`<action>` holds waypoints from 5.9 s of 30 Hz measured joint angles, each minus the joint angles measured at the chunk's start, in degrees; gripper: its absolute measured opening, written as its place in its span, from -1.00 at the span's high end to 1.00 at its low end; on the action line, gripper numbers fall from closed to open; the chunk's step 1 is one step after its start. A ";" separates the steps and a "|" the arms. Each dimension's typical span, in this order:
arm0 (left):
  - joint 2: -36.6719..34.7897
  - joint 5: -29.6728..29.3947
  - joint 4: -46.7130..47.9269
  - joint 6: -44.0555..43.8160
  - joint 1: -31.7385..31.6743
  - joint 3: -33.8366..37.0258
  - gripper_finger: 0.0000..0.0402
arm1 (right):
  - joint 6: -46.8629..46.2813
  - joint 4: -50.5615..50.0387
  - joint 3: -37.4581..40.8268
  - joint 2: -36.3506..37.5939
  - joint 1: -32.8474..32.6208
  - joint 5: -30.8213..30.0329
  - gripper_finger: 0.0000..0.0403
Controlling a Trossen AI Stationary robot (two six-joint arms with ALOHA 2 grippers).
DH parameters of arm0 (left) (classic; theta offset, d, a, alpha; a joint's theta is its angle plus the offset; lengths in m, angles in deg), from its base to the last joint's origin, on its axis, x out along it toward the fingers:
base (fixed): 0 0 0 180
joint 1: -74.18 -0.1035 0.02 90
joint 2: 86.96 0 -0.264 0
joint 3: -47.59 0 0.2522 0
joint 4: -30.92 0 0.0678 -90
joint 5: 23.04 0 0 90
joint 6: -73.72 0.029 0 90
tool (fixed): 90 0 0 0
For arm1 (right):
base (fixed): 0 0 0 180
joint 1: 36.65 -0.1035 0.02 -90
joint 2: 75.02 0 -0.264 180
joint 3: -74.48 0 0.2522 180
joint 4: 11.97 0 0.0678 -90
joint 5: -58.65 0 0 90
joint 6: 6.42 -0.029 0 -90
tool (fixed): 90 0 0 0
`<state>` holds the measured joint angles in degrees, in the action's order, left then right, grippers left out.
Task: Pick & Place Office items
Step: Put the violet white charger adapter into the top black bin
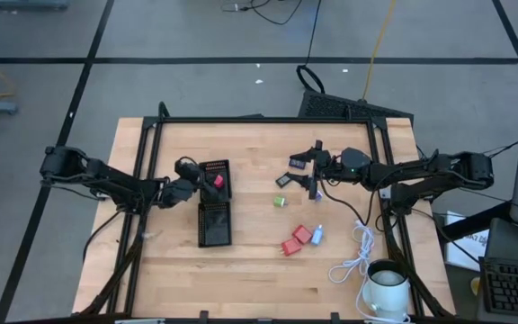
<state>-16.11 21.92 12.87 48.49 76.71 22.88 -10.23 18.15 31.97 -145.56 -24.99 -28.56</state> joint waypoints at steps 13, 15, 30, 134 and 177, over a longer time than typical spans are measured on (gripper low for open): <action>-13.86 2.81 -0.28 13.10 1.40 -5.31 -0.31 | 0.00 -3.07 0.00 0.00 -0.17 0.21 -0.42; -15.02 3.11 -0.15 13.54 1.66 -5.37 -0.33 | -0.22 -3.94 0.00 0.00 -0.35 0.21 -0.42; -15.47 4.13 0.18 13.52 1.81 -5.37 -0.34 | -2.26 -30.62 -3.64 0.00 -5.16 -0.56 -0.41; -4.12 23.00 -21.11 -18.64 -0.92 -5.37 -0.34 | 31.75 -11.34 -11.70 -5.60 -9.80 -7.00 0.29; 22.27 39.27 -19.38 -17.52 -4.52 -32.80 -0.33 | 35.83 -3.45 -11.74 -8.66 -10.62 -7.15 0.29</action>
<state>6.16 61.19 -6.52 30.97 72.18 -9.92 25.59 14.70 20.23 -154.22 -35.61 -35.71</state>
